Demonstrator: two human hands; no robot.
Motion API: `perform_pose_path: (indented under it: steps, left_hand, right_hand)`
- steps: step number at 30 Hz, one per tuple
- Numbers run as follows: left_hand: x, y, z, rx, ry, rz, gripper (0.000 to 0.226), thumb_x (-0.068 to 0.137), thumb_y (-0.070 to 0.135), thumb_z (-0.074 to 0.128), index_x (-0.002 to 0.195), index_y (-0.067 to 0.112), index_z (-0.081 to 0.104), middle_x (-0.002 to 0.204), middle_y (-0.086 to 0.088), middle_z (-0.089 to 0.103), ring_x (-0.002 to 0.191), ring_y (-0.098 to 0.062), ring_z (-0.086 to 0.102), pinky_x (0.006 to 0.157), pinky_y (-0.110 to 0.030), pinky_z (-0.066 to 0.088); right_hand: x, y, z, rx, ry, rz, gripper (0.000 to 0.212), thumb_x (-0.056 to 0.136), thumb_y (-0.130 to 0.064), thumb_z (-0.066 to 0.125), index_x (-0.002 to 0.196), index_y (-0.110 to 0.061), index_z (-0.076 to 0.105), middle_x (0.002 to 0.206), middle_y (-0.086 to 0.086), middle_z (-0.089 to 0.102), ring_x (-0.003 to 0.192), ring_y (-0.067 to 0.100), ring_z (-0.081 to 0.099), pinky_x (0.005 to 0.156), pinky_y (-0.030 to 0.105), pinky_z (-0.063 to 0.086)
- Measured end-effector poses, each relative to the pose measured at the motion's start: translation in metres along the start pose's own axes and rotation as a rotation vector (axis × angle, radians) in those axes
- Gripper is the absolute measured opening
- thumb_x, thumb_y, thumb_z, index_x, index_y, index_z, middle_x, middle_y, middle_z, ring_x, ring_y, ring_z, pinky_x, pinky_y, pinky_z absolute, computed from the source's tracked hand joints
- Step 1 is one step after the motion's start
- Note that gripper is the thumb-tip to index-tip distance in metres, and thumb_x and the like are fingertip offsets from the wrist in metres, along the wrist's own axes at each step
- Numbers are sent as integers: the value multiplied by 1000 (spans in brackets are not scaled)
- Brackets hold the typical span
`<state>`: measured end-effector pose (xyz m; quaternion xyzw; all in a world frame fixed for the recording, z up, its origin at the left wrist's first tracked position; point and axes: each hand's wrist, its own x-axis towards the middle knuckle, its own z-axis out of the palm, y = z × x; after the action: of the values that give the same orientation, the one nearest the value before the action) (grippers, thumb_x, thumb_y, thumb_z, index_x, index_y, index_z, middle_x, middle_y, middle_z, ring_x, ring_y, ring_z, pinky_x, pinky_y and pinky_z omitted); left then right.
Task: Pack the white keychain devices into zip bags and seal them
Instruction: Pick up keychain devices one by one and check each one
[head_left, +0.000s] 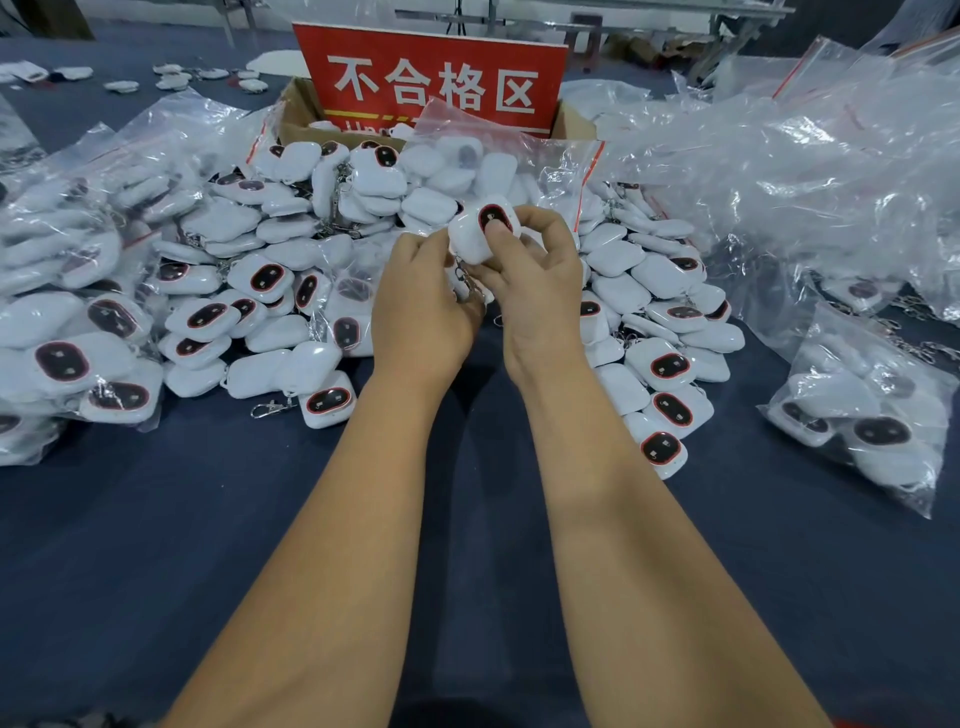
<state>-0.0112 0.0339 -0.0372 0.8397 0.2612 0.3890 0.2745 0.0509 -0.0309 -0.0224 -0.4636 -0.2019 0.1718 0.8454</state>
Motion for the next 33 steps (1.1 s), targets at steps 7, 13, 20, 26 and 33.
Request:
perform_pose_path:
  steps: [7, 13, 20, 26, 33]
  left_hand:
    - [0, -2, 4, -111, 57, -45, 67, 80, 8, 69, 143, 8, 45, 129, -8, 45, 102, -4, 41, 78, 5, 27]
    - [-1, 0, 3, -118, 121, 30, 53, 89, 4, 56, 141, 11, 49, 129, -9, 42, 89, -1, 43, 82, -17, 39]
    - [-5, 1, 4, -52, 215, 153, 51, 84, 5, 55, 134, 12, 56, 121, -6, 47, 85, 5, 39, 76, -2, 35]
    - [-4, -1, 1, -4, 192, 77, 45, 84, 9, 50, 128, 18, 58, 125, -2, 52, 95, -13, 53, 75, -23, 40]
    - [-2, -5, -12, -15, 412, -76, 61, 80, -8, 46, 137, 12, 54, 124, -14, 46, 91, -3, 40, 72, -12, 34]
  right_hand:
    - [-5, 4, -1, -496, 68, -157, 22, 84, -14, 73, 81, -30, 57, 93, -7, 64, 75, -7, 55, 71, 11, 45]
    - [-5, 8, 2, -787, -60, -105, 9, 89, -21, 64, 88, -25, 72, 108, 4, 64, 93, 8, 60, 90, 34, 50]
    - [-6, 6, 2, -673, -126, 0, 38, 93, -23, 60, 55, -21, 58, 94, -3, 53, 89, 11, 56, 79, 30, 46]
    - [-11, 7, 2, -883, -17, -303, 29, 94, -15, 53, 119, -21, 67, 109, -4, 52, 101, 13, 56, 88, 28, 43]
    - [0, 3, -14, -1635, 227, -158, 45, 85, -20, 52, 130, -14, 50, 141, 12, 42, 133, 32, 33, 112, 43, 20]
